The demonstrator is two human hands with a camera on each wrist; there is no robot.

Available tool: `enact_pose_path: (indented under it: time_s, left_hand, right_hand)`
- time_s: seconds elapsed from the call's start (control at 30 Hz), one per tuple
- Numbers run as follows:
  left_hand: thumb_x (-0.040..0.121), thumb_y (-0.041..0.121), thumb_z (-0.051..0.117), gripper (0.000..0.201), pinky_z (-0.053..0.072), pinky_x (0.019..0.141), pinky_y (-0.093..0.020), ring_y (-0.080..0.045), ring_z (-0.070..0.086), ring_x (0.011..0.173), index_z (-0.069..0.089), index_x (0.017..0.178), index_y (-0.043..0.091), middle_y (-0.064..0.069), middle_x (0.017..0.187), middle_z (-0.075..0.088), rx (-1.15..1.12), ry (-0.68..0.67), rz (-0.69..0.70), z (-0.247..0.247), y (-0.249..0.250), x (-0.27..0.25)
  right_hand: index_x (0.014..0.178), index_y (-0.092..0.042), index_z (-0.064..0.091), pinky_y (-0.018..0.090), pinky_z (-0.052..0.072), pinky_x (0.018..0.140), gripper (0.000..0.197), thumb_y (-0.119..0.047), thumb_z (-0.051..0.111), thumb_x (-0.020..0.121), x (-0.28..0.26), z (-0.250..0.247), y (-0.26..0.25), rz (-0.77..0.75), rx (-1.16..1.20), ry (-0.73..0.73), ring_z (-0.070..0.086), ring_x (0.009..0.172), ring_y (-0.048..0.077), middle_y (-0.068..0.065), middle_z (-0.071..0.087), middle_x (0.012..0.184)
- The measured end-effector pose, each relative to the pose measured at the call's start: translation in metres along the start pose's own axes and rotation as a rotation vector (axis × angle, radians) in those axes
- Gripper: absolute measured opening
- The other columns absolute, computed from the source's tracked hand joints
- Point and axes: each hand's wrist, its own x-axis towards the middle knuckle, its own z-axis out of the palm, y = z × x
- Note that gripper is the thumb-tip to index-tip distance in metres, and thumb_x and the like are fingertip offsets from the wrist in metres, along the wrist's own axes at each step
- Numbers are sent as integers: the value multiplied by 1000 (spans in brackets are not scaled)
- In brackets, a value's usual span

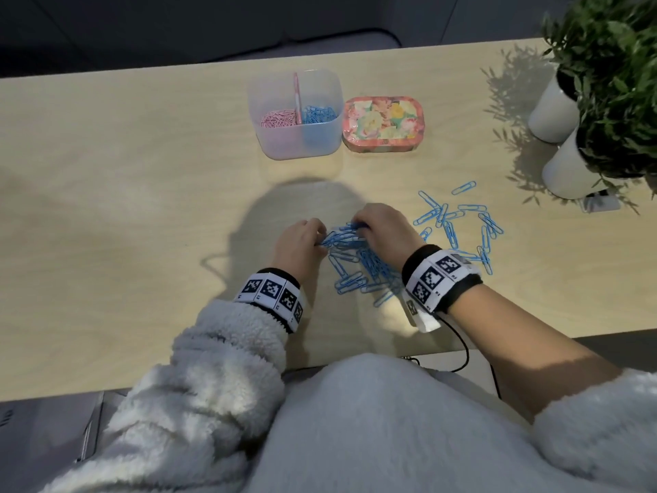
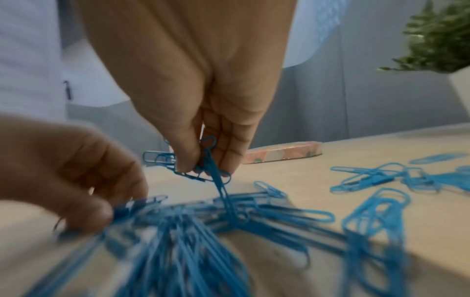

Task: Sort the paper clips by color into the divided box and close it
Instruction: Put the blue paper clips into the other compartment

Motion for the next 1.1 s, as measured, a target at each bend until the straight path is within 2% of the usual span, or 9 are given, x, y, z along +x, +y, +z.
enact_pose_path:
  time_s: [0.13,0.27,0.43,0.57,0.67,0.73,0.87,1.0,1.1]
  left_hand:
    - [87,9,56,19,45,84,-38,-32,57,94,58,106,3,-16,113,51,37,31,18,-1,2,1]
    - [89,4,49,17,42,74,-37,-33,56,91,55,105,3,-16,105,56,189,-22,90,-2,2,6]
    - [89,6,49,16,42,69,-37,-33,58,89,56,104,4,-14,100,58,308,-82,174,-8,-3,10]
    - [87,10,51,18,47,73,-41,-34,60,86,62,99,3,-16,96,62,243,-61,167,-13,-6,12]
    - [86,8,51,20,47,76,-39,-33,60,88,64,100,4,-16,97,63,168,-44,154,-17,-4,12]
    - [87,8,52,19,47,79,-38,-31,59,90,64,100,4,-15,98,64,117,-13,154,-26,-1,16]
    - [85,10,56,14,45,74,-35,-32,62,85,65,92,3,-17,90,68,-50,147,185,-60,14,37]
    - [85,9,53,20,42,81,-32,-30,59,99,66,100,5,-16,103,67,-35,315,135,-101,37,78]
    - [87,3,46,26,40,88,-36,-34,55,108,60,108,2,-20,112,62,126,299,78,-119,51,119]
  right_hand:
    - [91,-1,69,34,46,78,13,-9,63,83,18,-33,-5,77,293,157,61,85,27,16,69,90]
    - [50,-15,40,22,31,52,39,-4,63,80,61,-78,-17,130,400,200,34,53,10,0,37,53]
    - [48,-21,31,25,34,54,47,-7,66,75,136,-107,-26,256,423,341,36,58,9,-6,32,54]
    - [51,-18,39,30,54,73,41,-7,69,77,176,-113,-38,306,444,340,59,72,19,2,55,70]
    - [80,-4,64,35,56,86,12,-14,71,77,187,-108,-46,337,307,204,66,84,25,14,67,93]
    - [103,0,66,37,55,89,28,-15,69,80,186,-105,-47,351,266,174,67,98,28,16,68,108]
    - [97,1,70,38,53,92,22,-6,52,85,163,-110,-37,284,430,283,65,94,28,13,69,102]
    - [82,3,70,41,56,80,20,-4,51,83,106,-104,-5,288,654,413,64,74,26,13,67,79]
    - [84,-3,68,24,52,56,16,-5,53,86,51,-91,32,367,702,408,61,58,14,7,63,73]
